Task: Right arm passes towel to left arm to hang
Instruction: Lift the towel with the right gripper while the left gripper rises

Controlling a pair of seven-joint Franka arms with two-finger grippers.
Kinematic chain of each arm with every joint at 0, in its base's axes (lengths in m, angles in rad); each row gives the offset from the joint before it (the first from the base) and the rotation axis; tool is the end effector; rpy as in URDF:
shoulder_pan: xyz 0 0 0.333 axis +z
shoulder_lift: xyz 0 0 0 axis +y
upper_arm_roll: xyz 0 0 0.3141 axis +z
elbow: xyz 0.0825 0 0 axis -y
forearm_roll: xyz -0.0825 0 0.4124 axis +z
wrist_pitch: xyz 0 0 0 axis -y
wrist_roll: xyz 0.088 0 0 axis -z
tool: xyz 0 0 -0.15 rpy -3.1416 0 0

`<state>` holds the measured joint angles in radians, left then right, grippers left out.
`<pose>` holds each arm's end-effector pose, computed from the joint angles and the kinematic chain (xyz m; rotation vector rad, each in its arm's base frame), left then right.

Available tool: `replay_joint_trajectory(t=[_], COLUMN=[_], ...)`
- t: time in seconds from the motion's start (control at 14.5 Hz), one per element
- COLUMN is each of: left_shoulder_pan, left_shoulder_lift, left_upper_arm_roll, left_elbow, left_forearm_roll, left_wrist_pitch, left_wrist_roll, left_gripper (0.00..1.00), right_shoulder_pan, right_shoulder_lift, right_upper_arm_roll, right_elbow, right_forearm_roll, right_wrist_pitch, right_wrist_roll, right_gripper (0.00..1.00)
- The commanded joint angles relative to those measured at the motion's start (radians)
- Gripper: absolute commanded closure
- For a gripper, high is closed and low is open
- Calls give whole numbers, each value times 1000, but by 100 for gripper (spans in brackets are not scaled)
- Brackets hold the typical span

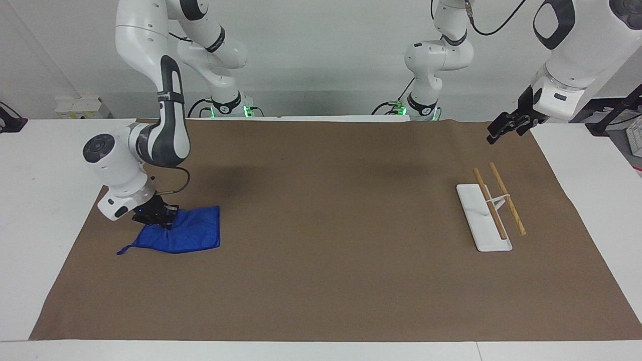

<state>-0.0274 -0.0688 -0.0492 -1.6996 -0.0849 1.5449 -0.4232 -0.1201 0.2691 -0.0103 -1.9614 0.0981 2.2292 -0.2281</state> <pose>0.5495 -0.0558 0.5531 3.0331 0.5337 -0.1594 0.6230 -0.0752 0.2764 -3.0672 -0.0582 -0.0186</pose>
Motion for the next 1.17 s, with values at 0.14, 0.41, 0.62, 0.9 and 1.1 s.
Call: replay_joint_trajectory(t=[0.14,0.41,0.62,0.9,1.1], left_shoulder_pan=[-8,-9,-67,-185,-307], left_shoulder_lift=[-51,-117,-173,-177,-174], left_upper_arm_roll=[0,-1,-1,-1,-1], left_elbow=[-95,-233,-359,-463,-531], left_forearm_roll=[-143,-304,-386,-463,-469], left_wrist_pitch=[115,233,380,585,746], left_wrist_roll=[-359,-576,-776,-1118,-1305], left_gripper=[0,0,0,0,0], right_shoulder_pan=[-19,-19,-7,-4,46], right_shoulder_lift=[-64,-68,-50,-18,15], right_upper_arm_roll=[165,353,440,581,656], right_elbow=[94,206,255,268,265], right_forearm_roll=[9,49,219,432,496], right_wrist_pitch=[-258,-367,-332,-119,120], right_wrist_roll=[359,805,1083,1378,1560], right_gripper=[100,100,100,100,100])
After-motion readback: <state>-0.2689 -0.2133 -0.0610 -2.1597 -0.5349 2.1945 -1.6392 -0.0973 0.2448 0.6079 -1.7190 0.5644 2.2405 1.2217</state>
